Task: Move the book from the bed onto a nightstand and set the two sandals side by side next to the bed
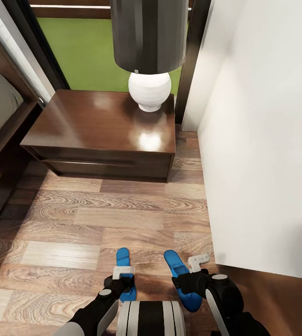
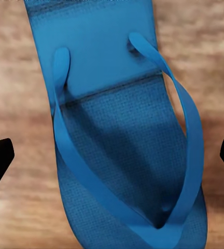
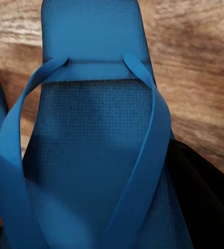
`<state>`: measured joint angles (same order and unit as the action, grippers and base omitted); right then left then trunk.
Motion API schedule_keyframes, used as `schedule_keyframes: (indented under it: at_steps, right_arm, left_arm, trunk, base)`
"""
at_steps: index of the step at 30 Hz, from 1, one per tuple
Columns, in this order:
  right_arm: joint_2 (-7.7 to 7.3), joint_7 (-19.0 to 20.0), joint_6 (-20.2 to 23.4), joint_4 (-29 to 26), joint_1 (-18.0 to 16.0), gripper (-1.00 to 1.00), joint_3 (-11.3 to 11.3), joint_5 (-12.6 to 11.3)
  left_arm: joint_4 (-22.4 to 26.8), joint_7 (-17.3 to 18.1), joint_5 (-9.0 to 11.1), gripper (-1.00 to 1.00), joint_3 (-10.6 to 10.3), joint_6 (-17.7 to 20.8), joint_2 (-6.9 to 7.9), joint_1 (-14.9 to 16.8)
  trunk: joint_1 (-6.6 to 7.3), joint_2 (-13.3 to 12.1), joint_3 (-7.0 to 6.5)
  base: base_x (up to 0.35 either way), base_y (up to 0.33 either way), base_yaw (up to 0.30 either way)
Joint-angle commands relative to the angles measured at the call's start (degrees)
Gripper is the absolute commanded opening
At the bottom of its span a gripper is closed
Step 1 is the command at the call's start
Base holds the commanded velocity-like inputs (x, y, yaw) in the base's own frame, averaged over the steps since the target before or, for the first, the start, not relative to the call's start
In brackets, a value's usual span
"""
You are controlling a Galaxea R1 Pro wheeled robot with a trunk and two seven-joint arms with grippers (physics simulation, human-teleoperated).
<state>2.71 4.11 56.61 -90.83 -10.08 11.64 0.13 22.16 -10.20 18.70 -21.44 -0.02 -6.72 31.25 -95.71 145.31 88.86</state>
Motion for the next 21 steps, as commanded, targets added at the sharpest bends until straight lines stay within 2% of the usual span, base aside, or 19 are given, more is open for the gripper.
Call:
schedule_keyframes:
  at_steps: [1,10,14,21]
  right_arm:
    - [0.02,0.2,0.3,0.0,0.0,-1.0,0.0,0.0]
    - [0.02,0.1,0.2,0.0,0.0,-1.0,-0.1,0.0]
    - [0.02,0.1,-2.1,0.0,0.0,-1.0,-0.1,0.0]
    - [0.02,0.1,-3.2,0.0,0.1,-1.0,-0.2,0.1]
  left_arm:
    - [0.0,-0.4,0.5,1.0,-0.5,0.0,0.04,0.0]
    - [0.1,-0.4,0.5,1.0,-0.5,-0.1,0.04,0.0]
    - [0.1,-0.4,0.4,1.0,-0.5,-0.7,0.05,0.0]
    - [0.1,-0.4,0.4,1.0,-0.5,-0.9,0.04,0.0]
  trunk:
    - [0.01,0.0,0.03]
    - [0.01,0.0,0.03]
    - [0.01,0.0,0.03]
    - [0.01,0.0,0.03]
  base:
    - [0.0,0.0,0.0]
    - [0.0,0.0,0.0]
    - [0.0,0.0,0.0]
    - [0.0,0.0,0.0]
